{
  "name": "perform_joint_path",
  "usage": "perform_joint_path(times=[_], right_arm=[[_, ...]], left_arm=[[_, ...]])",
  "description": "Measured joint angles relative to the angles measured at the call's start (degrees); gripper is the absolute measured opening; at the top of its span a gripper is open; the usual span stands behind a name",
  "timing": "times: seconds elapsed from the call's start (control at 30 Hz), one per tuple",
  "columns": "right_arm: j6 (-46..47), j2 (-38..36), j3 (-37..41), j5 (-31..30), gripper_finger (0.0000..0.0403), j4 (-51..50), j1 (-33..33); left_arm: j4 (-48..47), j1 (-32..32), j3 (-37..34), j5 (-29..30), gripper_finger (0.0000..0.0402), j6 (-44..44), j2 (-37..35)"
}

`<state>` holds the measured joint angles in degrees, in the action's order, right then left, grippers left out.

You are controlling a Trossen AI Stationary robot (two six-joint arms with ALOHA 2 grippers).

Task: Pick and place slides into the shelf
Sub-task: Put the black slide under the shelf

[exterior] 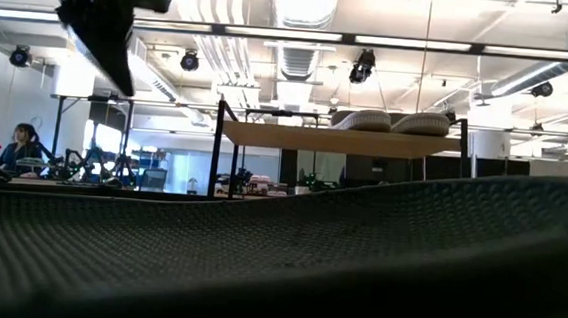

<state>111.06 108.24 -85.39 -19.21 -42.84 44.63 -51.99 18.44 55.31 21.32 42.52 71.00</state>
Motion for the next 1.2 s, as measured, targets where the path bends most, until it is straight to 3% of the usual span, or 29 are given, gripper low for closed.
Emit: perform_joint_path(times=[0.17,0.37,0.57,0.83,1.0,1.2], right_arm=[[6.2,2.7,0.4,6.0,0.0008,-1.0,2.4],[18.8,5.9,0.5,5.9,0.0008,-4.5,4.0],[12.5,6.9,0.4,5.9,0.0008,1.9,3.7],[11.0,7.1,0.7,5.6,0.0008,1.4,3.0],[7.0,7.1,0.7,4.0,0.0018,5.8,1.4],[-3.4,7.1,0.8,2.5,0.0079,13.9,-4.0]], left_arm=[[5.3,0.4,-4.3,-7.2,0.0012,-0.1,0.1],[16.6,2.9,-8.3,-13.7,0.0012,-2.5,0.2],[26.3,6.0,-11.0,-25.9,0.0012,-7.0,0.1],[26.1,9.2,-11.5,-32.2,0.0012,-10.1,0.1],[26.0,9.2,-12.8,-30.4,0.0012,-1.8,0.1],[25.6,12.4,-13.5,-24.3,0.0020,5.1,-0.9]])
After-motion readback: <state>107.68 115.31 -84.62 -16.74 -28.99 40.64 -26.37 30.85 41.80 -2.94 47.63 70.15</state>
